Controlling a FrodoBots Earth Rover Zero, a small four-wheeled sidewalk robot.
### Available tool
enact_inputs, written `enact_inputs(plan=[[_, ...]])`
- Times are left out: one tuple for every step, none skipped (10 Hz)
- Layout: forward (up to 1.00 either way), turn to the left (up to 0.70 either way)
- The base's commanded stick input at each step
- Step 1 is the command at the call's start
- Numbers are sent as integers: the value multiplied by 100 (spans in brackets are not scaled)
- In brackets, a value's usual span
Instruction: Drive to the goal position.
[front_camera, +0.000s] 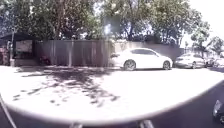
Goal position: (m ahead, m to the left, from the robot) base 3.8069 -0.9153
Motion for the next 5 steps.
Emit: enact_inputs(plan=[[45,0],[45,0],[45,0],[45,-4],[45,-27]])
